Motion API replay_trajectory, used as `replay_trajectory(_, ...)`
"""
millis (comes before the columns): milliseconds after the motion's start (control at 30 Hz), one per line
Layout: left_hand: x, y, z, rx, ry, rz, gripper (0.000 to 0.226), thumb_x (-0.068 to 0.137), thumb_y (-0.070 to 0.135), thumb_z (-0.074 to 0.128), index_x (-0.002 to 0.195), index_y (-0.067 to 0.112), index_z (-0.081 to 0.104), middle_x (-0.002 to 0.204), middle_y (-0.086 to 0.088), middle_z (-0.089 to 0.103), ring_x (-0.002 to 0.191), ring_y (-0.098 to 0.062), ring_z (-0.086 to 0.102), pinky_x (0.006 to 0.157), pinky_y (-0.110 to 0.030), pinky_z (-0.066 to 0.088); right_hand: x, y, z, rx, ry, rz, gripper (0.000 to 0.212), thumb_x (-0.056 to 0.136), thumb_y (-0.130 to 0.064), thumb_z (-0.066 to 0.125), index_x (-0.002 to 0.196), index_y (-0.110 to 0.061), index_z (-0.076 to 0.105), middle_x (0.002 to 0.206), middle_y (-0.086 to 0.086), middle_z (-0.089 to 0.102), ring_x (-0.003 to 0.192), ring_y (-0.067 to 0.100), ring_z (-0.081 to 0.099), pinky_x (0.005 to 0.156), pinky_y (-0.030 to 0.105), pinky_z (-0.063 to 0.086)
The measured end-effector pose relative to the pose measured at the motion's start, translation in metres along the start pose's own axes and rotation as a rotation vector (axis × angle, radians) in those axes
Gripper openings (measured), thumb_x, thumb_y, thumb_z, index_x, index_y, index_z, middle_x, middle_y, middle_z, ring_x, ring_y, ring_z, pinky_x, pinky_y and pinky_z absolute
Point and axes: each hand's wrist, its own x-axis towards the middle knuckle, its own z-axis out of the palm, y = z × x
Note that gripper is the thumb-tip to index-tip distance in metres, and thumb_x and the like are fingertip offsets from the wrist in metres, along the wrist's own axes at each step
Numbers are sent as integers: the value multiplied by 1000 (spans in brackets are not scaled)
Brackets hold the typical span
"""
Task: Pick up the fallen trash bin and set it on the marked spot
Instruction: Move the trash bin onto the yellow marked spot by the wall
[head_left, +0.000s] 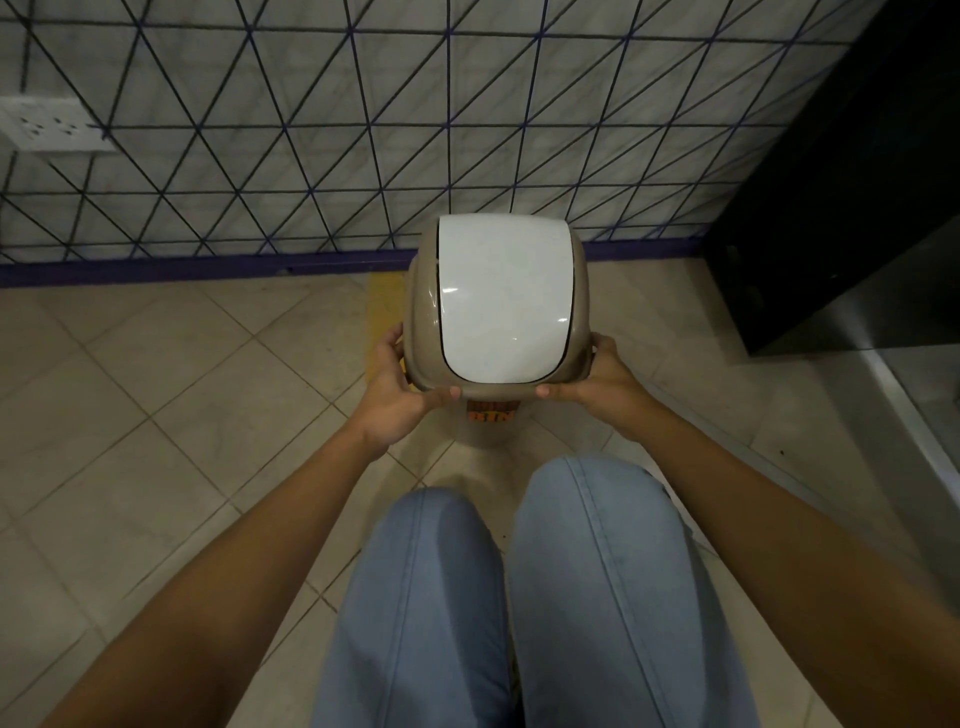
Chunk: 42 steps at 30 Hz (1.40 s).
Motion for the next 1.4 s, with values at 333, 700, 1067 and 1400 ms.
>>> replay_trajectory(333,9,4,6,-19,-15,-7,107,72,1,74,147,18,-1,127,13,34,113,-2,41,73,-4,45,9,-8,-6,-25,-8,-53,112,66,-7,80,147,-14,3,152,7,26,134,18,31,98,23,31)
replay_trajectory(700,31,12,2,26,29,3,104,74,3,73,148,18,0,146,-3,33,122,-11,39,103,-34,40,21,-20,3,3,65,-180,99,63,-3,80,143,-19,23,119,-12,42,114,6,40,91,18,36)
replay_trajectory(1067,38,18,8,207,167,139,91,69,21,79,143,16,26,143,-5,39,128,-19,41,103,-43,43,28,-33,6,-84,170,-317,91,54,-9,85,132,-20,40,131,2,52,120,15,48,96,26,42)
replay_trajectory(1400,61,30,12,208,111,152,93,71,16,78,145,21,21,142,1,43,128,-14,42,103,-42,43,49,-46,2,-77,207,-285,96,58,-6,82,139,-24,34,133,-3,51,120,12,46,94,24,40)
